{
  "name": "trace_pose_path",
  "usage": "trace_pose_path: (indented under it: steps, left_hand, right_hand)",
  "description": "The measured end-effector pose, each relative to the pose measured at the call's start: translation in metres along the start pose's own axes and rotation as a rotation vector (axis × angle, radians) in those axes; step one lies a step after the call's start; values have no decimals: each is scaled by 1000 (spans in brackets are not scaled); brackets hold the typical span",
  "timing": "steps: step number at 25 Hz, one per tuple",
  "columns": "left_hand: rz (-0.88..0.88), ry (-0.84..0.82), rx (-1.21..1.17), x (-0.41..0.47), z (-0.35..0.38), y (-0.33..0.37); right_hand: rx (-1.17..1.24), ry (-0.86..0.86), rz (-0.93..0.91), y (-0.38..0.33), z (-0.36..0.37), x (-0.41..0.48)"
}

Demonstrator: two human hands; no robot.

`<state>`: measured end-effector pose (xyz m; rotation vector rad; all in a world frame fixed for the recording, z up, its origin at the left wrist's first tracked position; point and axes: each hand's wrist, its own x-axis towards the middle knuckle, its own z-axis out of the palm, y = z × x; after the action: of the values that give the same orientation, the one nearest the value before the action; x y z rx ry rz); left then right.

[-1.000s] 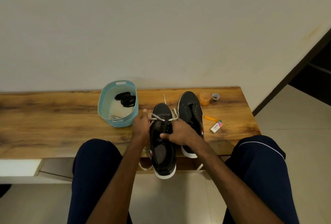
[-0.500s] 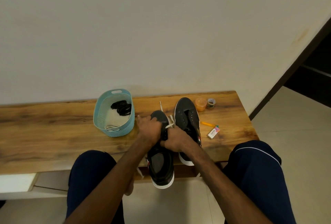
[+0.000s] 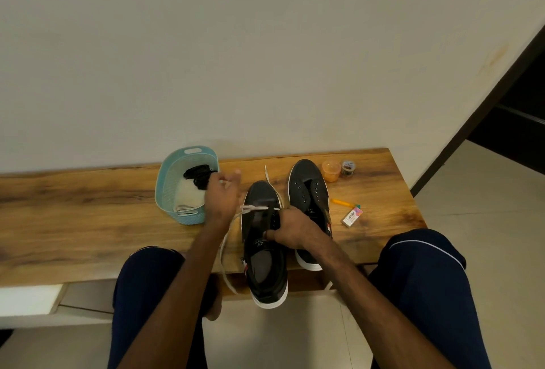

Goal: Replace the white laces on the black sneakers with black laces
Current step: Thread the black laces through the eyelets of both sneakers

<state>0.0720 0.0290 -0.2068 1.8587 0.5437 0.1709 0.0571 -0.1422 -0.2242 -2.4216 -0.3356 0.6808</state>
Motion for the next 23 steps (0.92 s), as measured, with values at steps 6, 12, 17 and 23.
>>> trace_pose_path:
  steps: [6,12,17,23]
  left_hand:
    - [428,-385,1149,-7,35,-21]
    - [288,-282,841,-4,32,-21]
    - [-12,-65,-684,4,5,19]
    - [271,-147,307,9,7,0]
  right_hand:
    - [-46,1,12,1,-1,0]
    - [-42,0,4,2,-1,1]
    - [-7,-7,-11,1,-2,-1]
    - [-13,-5,-13,0,-2,-3]
